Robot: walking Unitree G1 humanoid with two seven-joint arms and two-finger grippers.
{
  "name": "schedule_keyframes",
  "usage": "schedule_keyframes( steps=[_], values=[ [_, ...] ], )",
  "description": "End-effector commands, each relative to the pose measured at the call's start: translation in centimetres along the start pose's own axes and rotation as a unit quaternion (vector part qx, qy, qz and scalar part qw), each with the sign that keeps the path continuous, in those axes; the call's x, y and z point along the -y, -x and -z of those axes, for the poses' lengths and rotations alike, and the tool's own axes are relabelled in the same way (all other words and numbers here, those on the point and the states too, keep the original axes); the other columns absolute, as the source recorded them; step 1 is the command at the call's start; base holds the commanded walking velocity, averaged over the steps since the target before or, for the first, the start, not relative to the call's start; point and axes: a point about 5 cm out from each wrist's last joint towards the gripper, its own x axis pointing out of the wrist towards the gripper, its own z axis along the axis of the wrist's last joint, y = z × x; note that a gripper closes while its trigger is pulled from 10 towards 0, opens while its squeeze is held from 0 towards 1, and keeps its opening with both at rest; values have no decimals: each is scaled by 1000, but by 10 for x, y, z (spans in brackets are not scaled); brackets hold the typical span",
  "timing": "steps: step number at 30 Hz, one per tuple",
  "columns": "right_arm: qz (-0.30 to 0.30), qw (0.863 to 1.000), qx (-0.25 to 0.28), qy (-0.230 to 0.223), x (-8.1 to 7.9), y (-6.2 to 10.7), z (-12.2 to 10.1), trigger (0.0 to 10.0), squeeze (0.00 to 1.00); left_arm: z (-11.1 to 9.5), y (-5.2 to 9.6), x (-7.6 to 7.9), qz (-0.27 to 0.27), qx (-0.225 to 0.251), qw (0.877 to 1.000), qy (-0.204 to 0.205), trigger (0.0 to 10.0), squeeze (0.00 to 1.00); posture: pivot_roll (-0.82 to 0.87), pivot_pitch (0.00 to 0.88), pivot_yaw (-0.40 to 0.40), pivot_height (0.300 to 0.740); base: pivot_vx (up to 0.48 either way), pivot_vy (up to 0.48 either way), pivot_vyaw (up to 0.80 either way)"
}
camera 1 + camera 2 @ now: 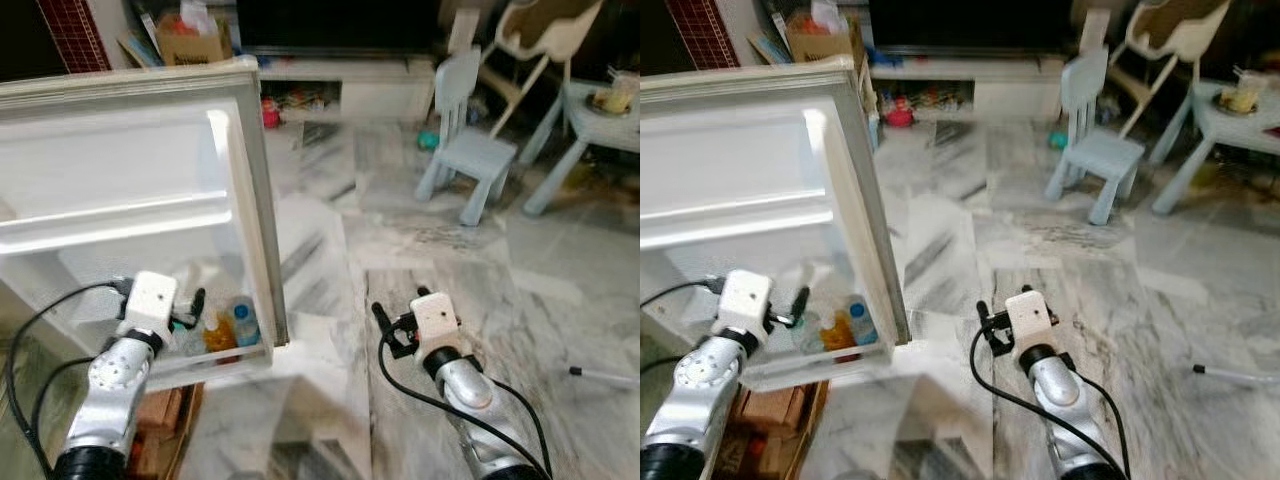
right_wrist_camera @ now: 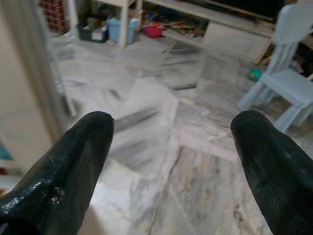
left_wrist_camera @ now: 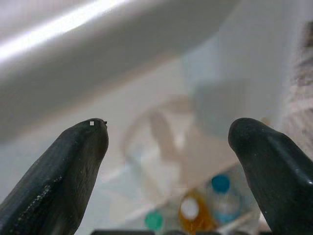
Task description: Restocking fridge
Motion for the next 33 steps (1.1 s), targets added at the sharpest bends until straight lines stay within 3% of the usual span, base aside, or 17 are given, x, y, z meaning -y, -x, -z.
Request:
schedule_keyframes(
  steps=[1, 5, 17, 26, 33],
  values=[
    [23, 1000, 13, 11, 13, -3, -7, 10000, 0, -5, 3, 8, 9, 7, 1000, 2, 10000, 0, 13, 0, 6, 740, 480, 0, 0],
    [44, 999, 11, 3, 17, -5, -10, 10000, 0, -4, 9, 19, 24, 11, 1000, 1, 10000, 0, 6, 0, -1, 740, 480, 0, -128],
    [30, 999, 15, -2, 3, -9, -10, 10000, 0, -4, 13, 50, 68, 8, 997, 17, 10000, 0, 9, 0, -17, 740, 326, -170, -800],
    [35, 999, 27, -6, 2, -16, -16, 10000, 0, -8, 10, 56, 78, 12, 997, 15, 10000, 0, 12, 0, -14, 740, 282, -385, -800],
    [58, 997, 59, -7, 9, -17, -27, 10000, 0, -14, 8, 48, 67, 22, 997, 8, 10000, 0, 10, 0, -6, 740, 303, -368, -800]
  ],
)
